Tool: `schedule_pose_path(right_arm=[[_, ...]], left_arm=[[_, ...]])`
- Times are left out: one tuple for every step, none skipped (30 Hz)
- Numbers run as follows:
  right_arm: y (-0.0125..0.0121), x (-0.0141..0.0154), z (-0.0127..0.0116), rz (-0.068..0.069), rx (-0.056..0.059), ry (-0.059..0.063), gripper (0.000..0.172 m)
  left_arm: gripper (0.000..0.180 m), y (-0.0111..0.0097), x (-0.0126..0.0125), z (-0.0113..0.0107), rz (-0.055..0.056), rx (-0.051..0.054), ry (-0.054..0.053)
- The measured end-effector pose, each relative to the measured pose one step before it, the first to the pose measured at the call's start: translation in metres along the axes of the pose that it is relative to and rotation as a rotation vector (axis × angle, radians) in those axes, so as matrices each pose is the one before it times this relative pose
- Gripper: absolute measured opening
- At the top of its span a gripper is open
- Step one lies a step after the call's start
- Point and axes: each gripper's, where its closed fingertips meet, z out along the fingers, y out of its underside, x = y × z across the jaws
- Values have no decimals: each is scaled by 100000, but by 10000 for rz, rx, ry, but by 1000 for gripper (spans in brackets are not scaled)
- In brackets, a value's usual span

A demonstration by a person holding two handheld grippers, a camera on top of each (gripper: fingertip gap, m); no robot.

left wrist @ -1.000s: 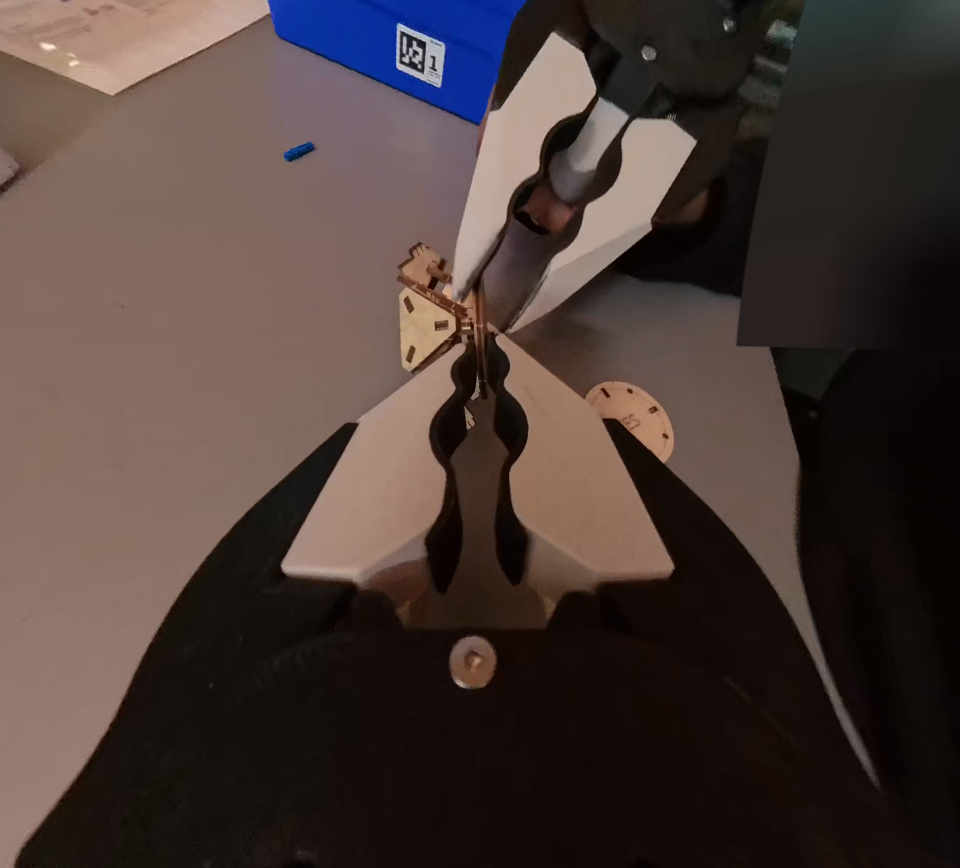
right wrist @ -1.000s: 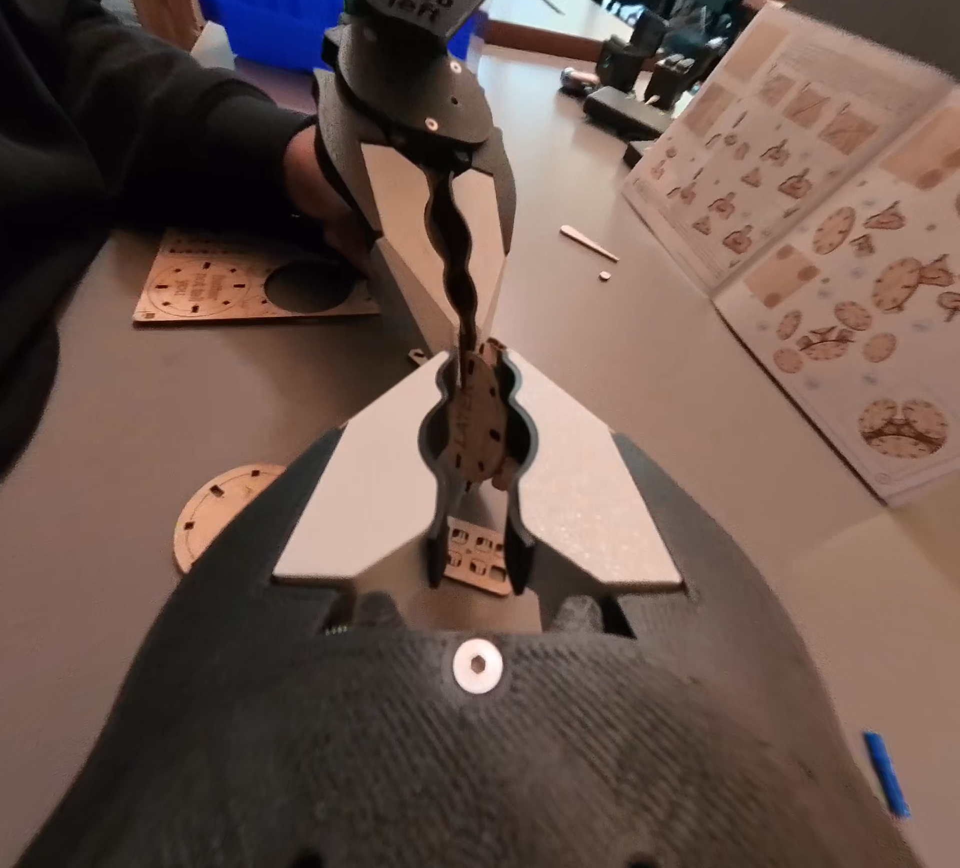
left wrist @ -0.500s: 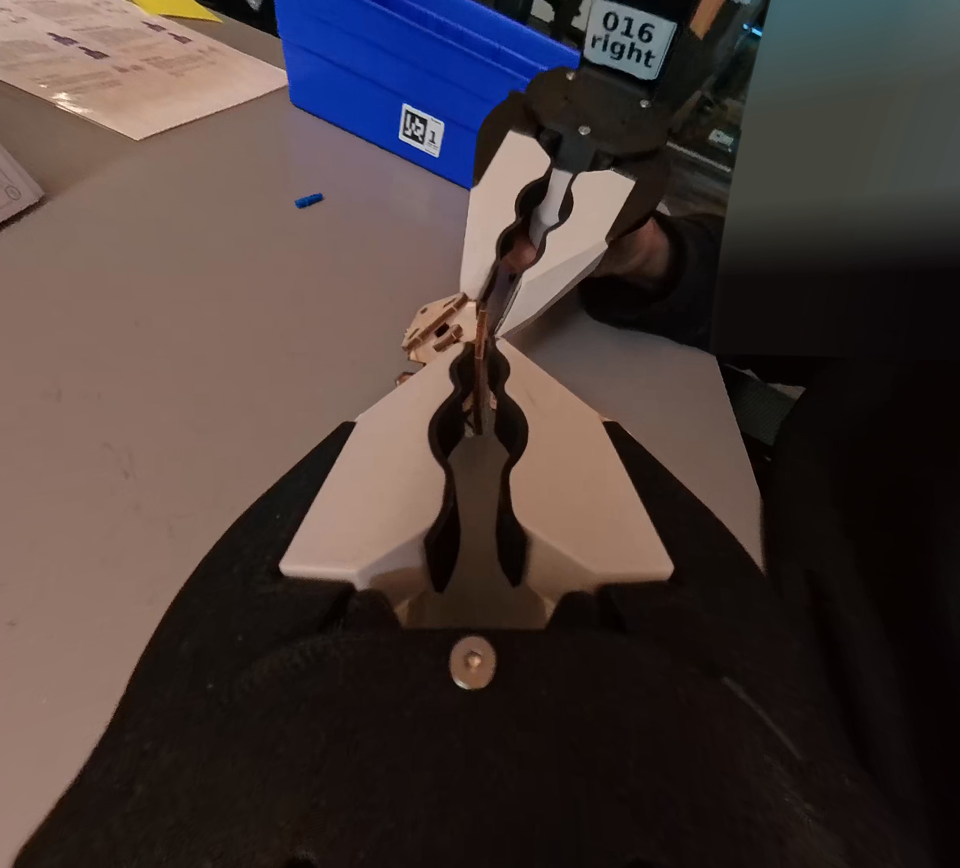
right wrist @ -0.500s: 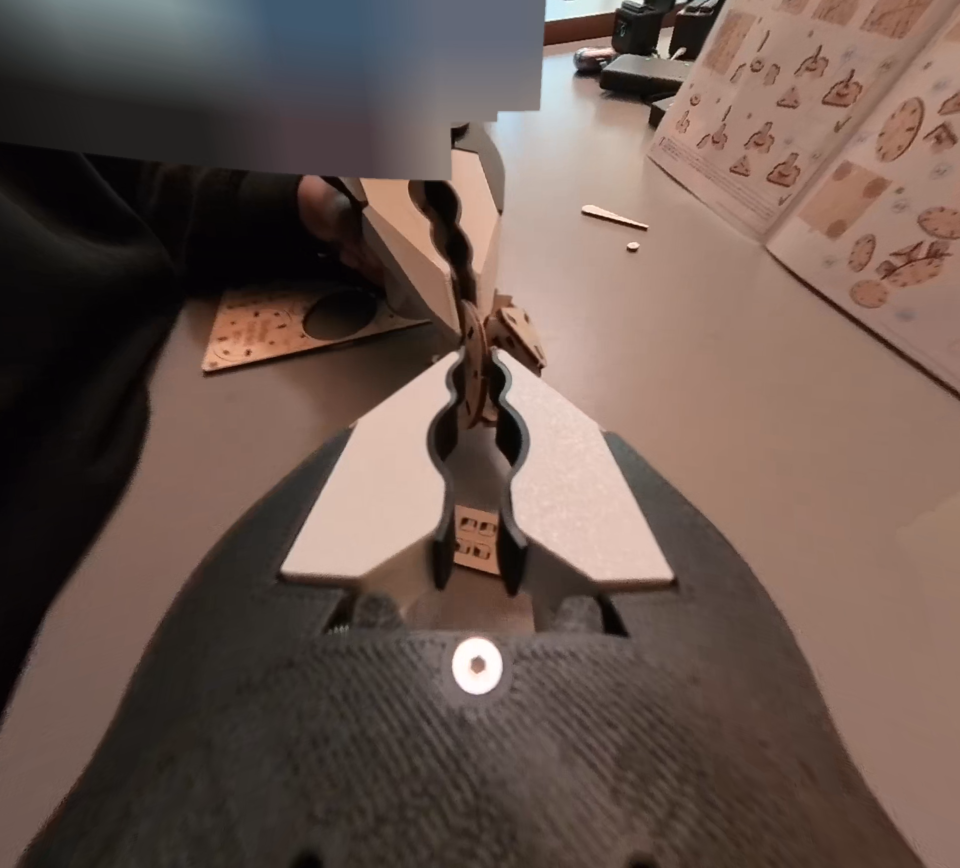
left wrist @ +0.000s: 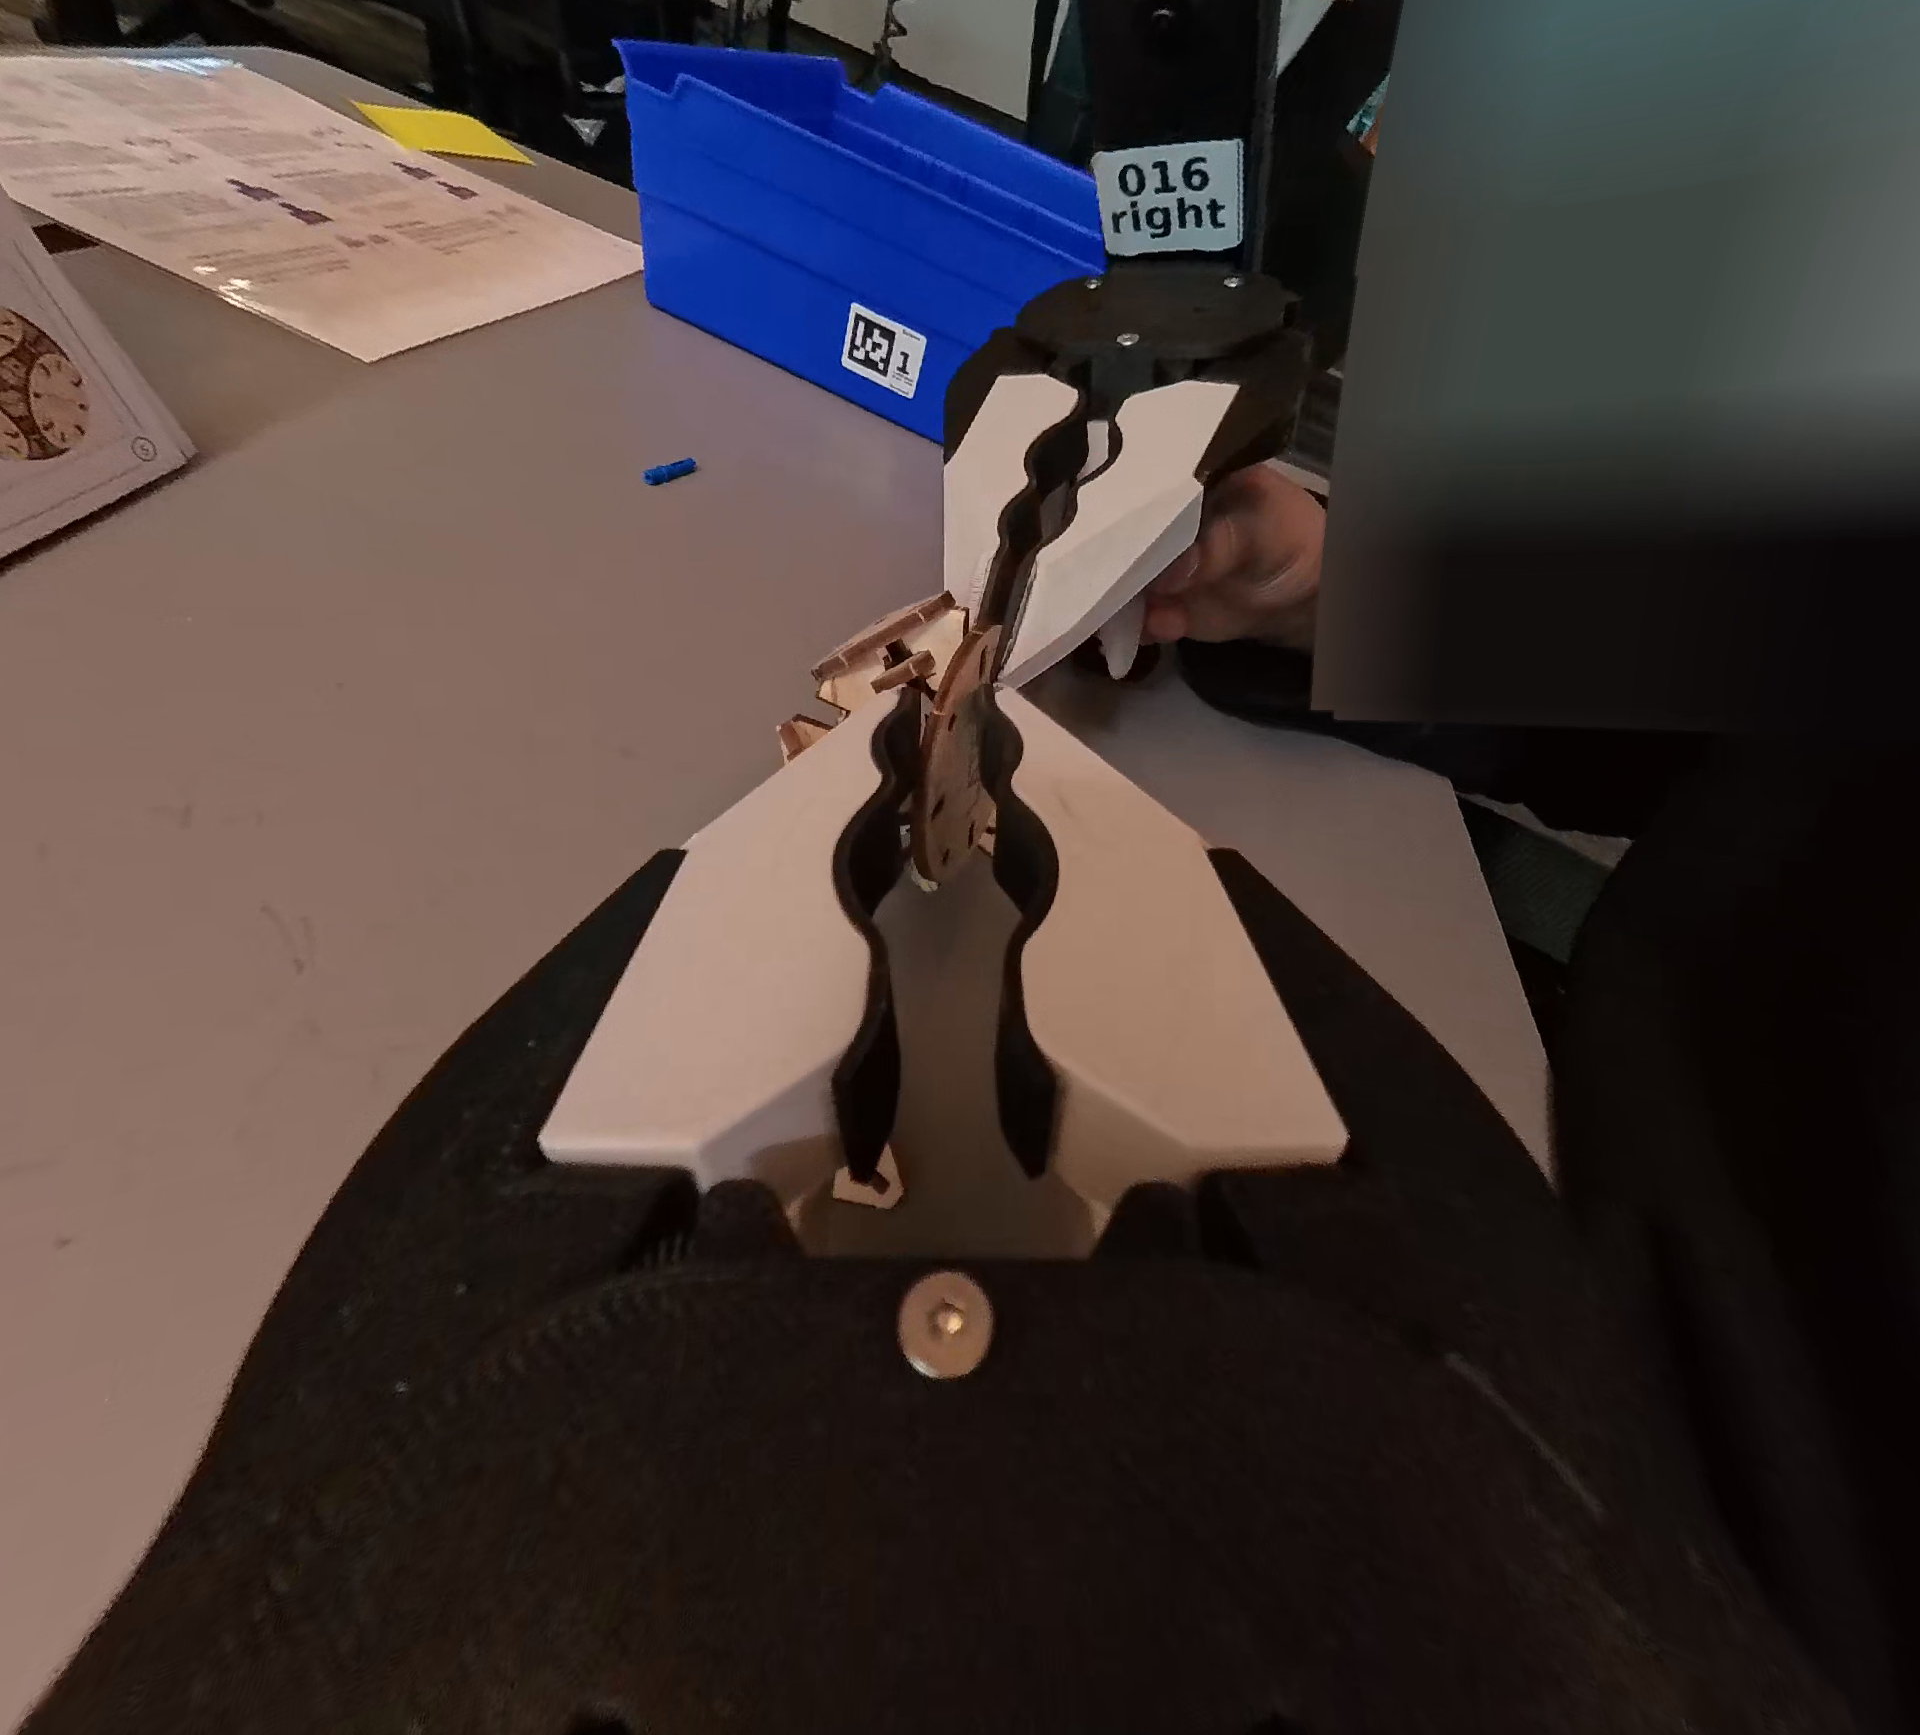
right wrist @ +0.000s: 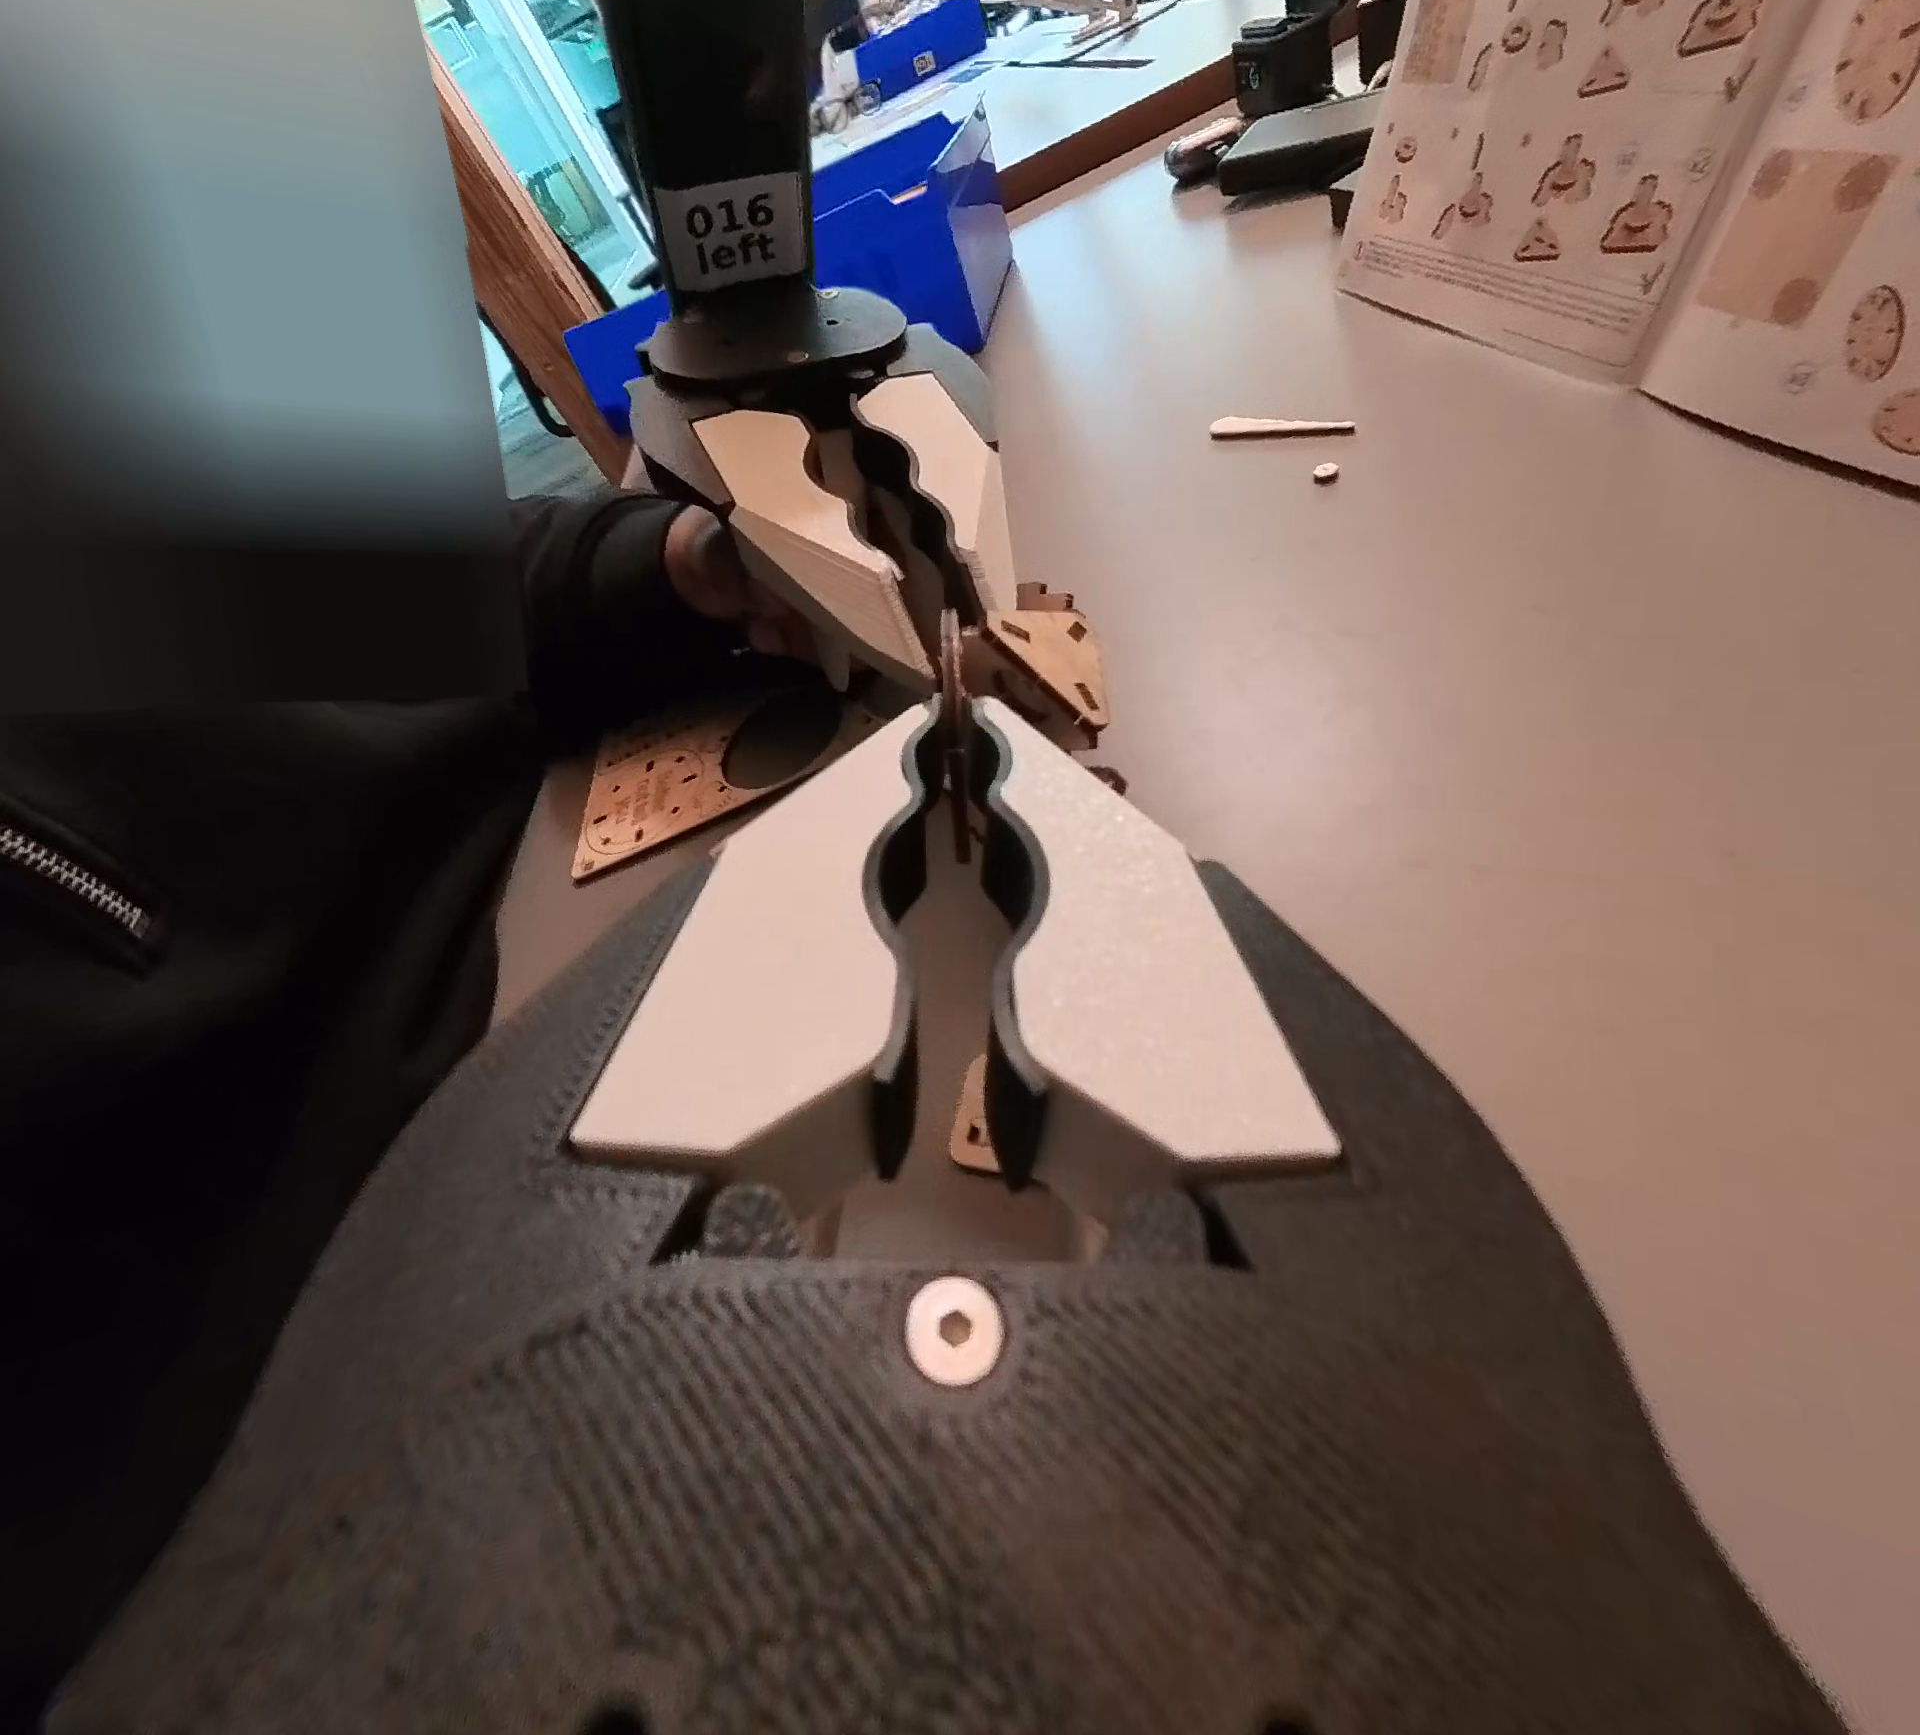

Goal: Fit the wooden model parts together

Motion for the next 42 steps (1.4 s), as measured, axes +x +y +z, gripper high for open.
schedule_pose_path(right_arm=[[-77,5,-26,46,50,-7,0],[-51,42,-48,34,33,13,0],[8,32,-32,43,6,2,0],[-13,4,-6,50,15,-21,0],[-45,-74,12,45,32,-54,0],[-31,-74,37,33,34,-42,0],[-4,-16,31,14,1,2,0],[21,39,15,-17,-9,40,0],[-6,47,-2,-24,-11,43,0],[14,27,-4,-27,-16,31,0],[17,21,3,-2,-11,21,0],[25,8,9,17,-17,5,0],[23,7,8,15,-7,1,0],[51,24,27,4,-25,5,0],[79,40,39,-1,-39,19,0],[88,37,32,3,-37,15,0],[48,11,22,2,-19,2,0],[29,13,25,3,-12,6,0],[40,19,22,-22,-27,23,0],[47,23,19,-55,-39,52,0],[29,54,8,-94,-42,91,0],[56,75,-2,-122,-66,108,0],[71,52,12,-139,-82,107,0],[30,19,2,-141,-59,100,0],[-7,-20,-6,-133,-28,81,0],[-30,-33,3,-103,-16,57,0],[-3,-11,-1,-87,-27,62,0],[7,47,-8,-136,-30,123,0],[68,148,-6,-245,-84,238,0],[279,261,62,-389,-212,389,0],[378,284,126,-490,-291,518,0],[265,218,128,-522,-274,569,0],[-7,14,37,-558,-147,424,0],[-42,27,-8,-381,-119,335,0],[-30,8,-49,-141,-32,154,0],[-67,-45,-103,169,94,-84,0],[-103,-42,-131,303,110,-198,0],[-57,-14,-76,174,72,-138,0],[-5,-19,8,15,21,-23,0],[40,-54,41,-134,-22,27,1],[25,-50,43,-91,-29,3,1],[1,-33,2,20,9,-52,1]], left_arm=[[9,-114,49,-3,30,84,-22],[11,-44,-17,24,32,31,-70],[17,-57,-125,35,35,41,-154],[17,-63,41,12,80,32,-38],[16,-45,3,-7,69,24,-57],[15,-17,-57,14,55,9,-90],[13,-38,-92,-10,55,19,-108],[13,-17,-23,1,44,3,-46],[12,11,-17,21,34,-15,-48],[12,21,-2,20,42,-13,-37],[11,-16,24,4,47,11,-15],[10,-42,10,-13,26,28,-11],[10,-48,-4,-13,2,34,-7],[10,-14,-14,-7,-14,15,6],[9,20,-25,4,-24,-8,2],[9,30,-21,25,-18,-18,-2],[9,39,-3,31,-10,-32,8],[9,42,-15,33,1,-31,-11],[9,7,-8,14,22,-6,-34],[8,23,-32,19,20,-23,-42],[8,33,-46,33,14,-33,-55],[8,65,-43,32,13,-50,-55],[8,66,-18,42,9,-54,-37],[8,38,-12,14,7,-30,-18],[8,-2,20,-19,7,0,7],[8,-31,31,-35,12,9,21],[7,-14,23,-24,16,-15,12],[7,-12,-10,32,24,-41,-23],[6,59,-98,112,58,-94,-124],[6,221,-168,193,49,-177,-226],[6,374,-175,218,158,-240,-263],[5,250,-172,150,183,-121,-248],[2,-4,-52,23,62,-35,-130],[0,-56,-106,3,38,17,-206],[0,-59,9,3,132,65,-142],[0,-89,105,-15,104,39,-27],[0,-103,91,-6,-90,28,77],[0,-49,37,21,-171,0,110],[0,22,-9,-4,-93,-29,64],[0,78,-5,-8,-39,-47,29],[0,71,5,-21,-37,-32,7],[0,36,-4,0,-50,-4,22]])
